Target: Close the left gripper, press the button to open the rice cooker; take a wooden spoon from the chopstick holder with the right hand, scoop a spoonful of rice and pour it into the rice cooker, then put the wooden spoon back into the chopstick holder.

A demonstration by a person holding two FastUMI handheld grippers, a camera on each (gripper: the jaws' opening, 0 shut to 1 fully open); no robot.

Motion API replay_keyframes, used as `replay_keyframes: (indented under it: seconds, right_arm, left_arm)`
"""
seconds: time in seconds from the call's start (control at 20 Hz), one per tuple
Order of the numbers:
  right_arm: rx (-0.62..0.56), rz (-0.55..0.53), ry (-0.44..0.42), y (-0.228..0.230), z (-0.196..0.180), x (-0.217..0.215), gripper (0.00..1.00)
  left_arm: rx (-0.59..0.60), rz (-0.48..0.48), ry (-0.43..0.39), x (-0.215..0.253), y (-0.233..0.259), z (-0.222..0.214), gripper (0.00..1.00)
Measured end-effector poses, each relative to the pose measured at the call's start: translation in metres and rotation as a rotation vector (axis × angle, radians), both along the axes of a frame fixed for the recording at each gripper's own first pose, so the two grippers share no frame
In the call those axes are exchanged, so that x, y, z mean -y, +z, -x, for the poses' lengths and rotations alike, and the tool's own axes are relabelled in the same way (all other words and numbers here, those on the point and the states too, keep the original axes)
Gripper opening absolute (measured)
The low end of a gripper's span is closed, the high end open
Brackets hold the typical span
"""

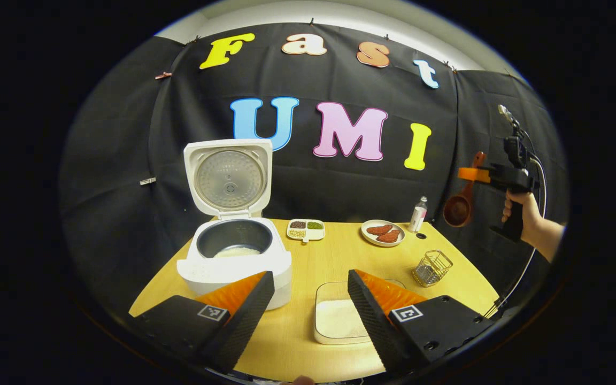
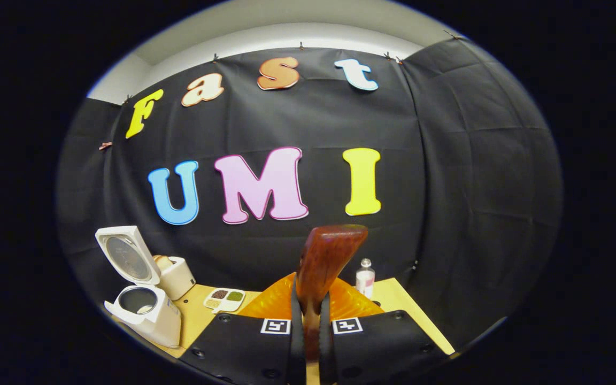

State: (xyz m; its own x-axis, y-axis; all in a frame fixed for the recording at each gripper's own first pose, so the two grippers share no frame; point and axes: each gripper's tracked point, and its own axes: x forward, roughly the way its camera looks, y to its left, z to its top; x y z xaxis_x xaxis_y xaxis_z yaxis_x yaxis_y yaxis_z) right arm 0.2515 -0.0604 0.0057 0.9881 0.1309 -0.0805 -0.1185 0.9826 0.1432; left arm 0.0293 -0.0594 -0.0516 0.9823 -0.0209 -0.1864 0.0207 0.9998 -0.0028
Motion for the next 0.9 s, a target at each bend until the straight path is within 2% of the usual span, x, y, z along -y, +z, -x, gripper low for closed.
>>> replay_keyframes:
  seconds: [0.25,0.6,0.9]
  right_arm:
    - [-0.107,-0.048,-0.031,-0.063,-0.010,0.029,0.14]
    - [-0.250,-0.121,-0.080,-0.152,-0.019,0.047,0.14]
    - [-0.334,-0.196,-0.125,-0.196,-0.029,0.054,0.14]
  left_arm:
    - [-0.018,0.024,0.033,0.022,0.000,-0.008,0.95]
    - [-0.041,-0.057,0.082,0.028,-0.001,-0.012,0.96]
    - [-0.043,-0.082,0.115,0.021,0.004,-0.020,0.95]
